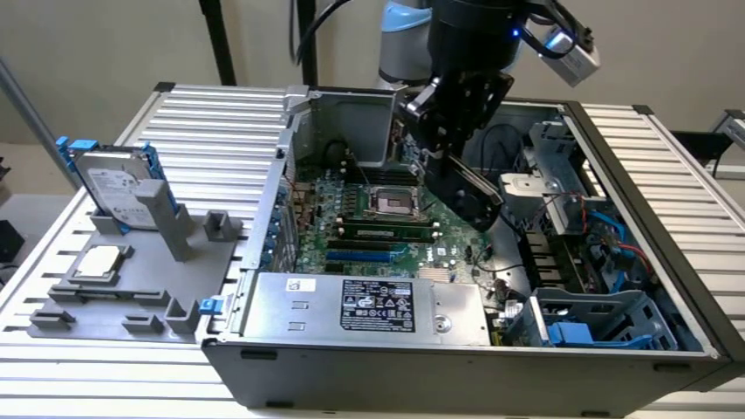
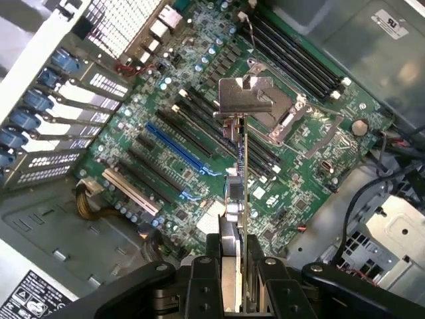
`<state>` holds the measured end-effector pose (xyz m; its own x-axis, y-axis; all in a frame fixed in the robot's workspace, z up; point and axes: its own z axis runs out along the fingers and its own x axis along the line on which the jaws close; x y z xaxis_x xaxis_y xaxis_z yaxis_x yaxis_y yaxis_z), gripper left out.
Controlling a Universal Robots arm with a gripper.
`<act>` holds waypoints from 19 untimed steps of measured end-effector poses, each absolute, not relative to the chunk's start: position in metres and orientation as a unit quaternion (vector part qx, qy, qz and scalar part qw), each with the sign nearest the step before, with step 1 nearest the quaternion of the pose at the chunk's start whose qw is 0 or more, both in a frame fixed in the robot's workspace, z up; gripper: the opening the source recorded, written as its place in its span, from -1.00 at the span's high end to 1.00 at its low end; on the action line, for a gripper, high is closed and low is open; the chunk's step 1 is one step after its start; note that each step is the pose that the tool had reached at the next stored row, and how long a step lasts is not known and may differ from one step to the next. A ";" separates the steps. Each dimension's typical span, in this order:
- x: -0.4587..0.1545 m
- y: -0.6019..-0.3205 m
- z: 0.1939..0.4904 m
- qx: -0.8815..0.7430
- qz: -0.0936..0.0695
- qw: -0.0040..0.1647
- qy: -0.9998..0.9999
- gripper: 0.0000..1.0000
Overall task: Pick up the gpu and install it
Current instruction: 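Insert the gpu into the slot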
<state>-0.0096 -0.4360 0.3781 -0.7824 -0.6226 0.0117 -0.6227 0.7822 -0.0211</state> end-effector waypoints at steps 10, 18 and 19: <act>-0.010 -0.436 0.370 0.414 0.010 0.000 -0.910 0.47; -0.010 -0.436 0.366 0.479 0.010 -0.001 -0.878 0.47; -0.010 -0.436 0.365 0.487 0.010 -0.001 -0.873 0.47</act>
